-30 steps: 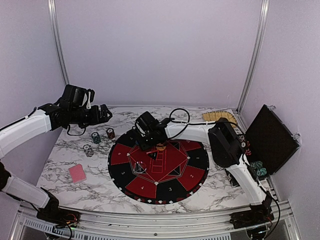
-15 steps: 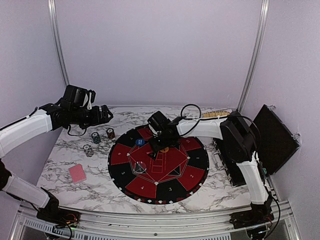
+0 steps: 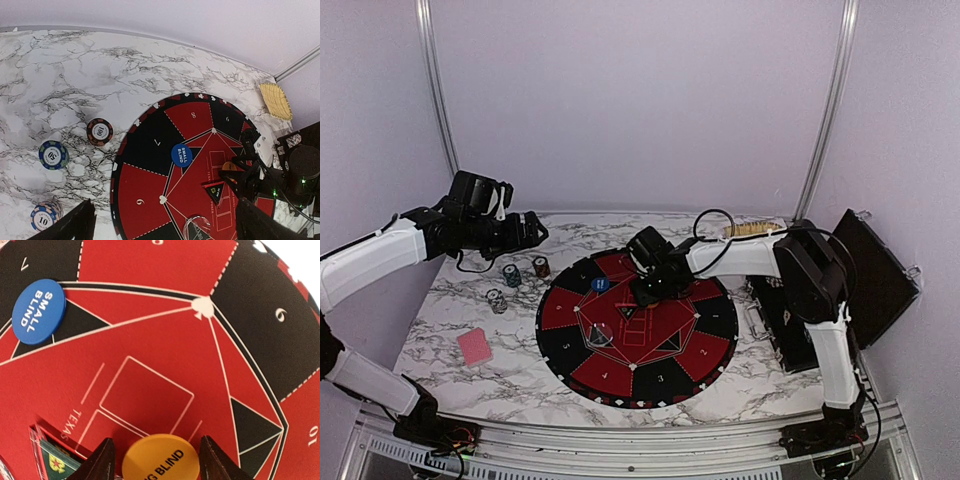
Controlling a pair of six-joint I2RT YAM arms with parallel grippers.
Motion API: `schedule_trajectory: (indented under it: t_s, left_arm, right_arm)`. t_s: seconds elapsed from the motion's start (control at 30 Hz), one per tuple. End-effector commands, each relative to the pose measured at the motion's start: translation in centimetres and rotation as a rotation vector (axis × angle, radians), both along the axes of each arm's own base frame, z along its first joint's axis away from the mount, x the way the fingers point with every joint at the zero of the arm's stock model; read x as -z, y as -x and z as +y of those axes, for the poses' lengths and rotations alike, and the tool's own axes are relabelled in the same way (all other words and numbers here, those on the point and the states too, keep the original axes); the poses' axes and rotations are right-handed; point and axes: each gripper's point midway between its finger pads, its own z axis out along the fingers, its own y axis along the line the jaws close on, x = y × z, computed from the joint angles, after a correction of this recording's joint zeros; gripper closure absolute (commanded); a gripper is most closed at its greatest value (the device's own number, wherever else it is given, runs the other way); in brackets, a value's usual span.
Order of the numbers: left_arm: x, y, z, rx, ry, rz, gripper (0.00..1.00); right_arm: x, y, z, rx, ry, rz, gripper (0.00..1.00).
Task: Distribute texas hold em gaming equipment
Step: Move the big blind button to position 2.
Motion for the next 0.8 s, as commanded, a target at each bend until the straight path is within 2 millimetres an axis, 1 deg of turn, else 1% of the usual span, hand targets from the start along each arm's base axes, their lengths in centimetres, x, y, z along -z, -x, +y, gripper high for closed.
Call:
schedule_trajectory:
  t_s: [0.0,0.07,0.17,0.37,0.47,0.53,0.6,0.67,0.77]
  left_arm:
    - [-0.9,-0.5,-0.2,0.001,0.015,-0.011,0.01]
    - [-0.9,-0.5,-0.3,0.002,0.017,-0.01,0.01]
    - [-0.8,-0.6,-0.3,0.001,0.02,-0.008,0.01]
    - [-0.8,-0.8,-0.6,0.007,0.028,-0.005,0.01]
    - [-0.8,-0.8,-0.6,0.008,0.03,-0.005,0.01]
    - [-0.8,-0.8,-0.7,0.01,0.032,-0.005,0.01]
    - [-0.9,-0.8,-0.7,0.01,0.033,-0.008,0.01]
    - [-0.9,-0.8,-0.7,0.009,0.033,-0.008,0.01]
    - [-0.9,-0.8,-0.6,0.006,0.031,-0.011,0.01]
  right_arm:
    - [0.1,0.8,-1.9,0.032,0.022,0.022,0.46]
    - [0.6,1.3,-2.3,0.036,0.024,0.039,0.48]
    - [0.8,1.9,-2.5,0.03,0.014,0.048,0.54]
    - [1.1,3.0,-3.1,0.031,0.007,0.071,0.57]
    - [1.1,3.7,-3.5,0.029,-0.007,0.078,0.56]
    - [0.9,3.7,-3.5,0.027,-0.011,0.076,0.54]
    - [0.5,3.4,-3.4,0.027,-0.007,0.068,0.51]
    - [0.0,2.9,-3.2,0.027,-0.005,0.048,0.5]
    - [-0.1,2.2,-2.9,0.023,0.002,0.033,0.44]
